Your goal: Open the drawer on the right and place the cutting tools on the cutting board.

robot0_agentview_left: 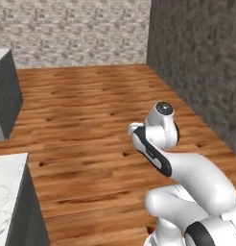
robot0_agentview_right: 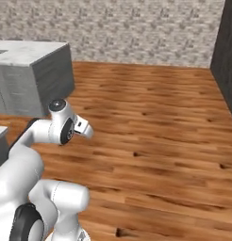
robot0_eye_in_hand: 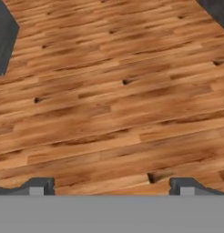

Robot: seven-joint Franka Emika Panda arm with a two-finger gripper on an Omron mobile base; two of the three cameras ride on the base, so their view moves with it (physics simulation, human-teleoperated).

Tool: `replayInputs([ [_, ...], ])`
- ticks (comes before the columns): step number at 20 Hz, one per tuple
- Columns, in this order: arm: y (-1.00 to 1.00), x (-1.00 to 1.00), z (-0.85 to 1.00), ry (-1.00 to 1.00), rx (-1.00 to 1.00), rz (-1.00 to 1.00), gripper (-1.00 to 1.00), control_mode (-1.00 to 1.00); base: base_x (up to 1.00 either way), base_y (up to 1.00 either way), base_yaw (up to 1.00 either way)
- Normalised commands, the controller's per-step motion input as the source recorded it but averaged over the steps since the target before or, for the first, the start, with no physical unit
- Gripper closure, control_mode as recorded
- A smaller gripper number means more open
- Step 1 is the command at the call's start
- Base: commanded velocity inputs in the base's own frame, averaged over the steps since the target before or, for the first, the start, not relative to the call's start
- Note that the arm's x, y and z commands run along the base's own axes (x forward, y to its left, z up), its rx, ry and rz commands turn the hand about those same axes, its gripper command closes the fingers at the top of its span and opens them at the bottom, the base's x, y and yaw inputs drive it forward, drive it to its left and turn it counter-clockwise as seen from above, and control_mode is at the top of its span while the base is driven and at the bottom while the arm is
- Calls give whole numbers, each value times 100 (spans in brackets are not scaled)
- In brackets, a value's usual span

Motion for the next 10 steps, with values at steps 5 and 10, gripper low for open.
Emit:
replayInputs([
  [5, 0, 0, 0, 0, 0, 0, -100, 100, 100, -11, 44],
  [10, 0, 0, 0, 0, 0, 0, -100, 100, 100, -27, 57],
])
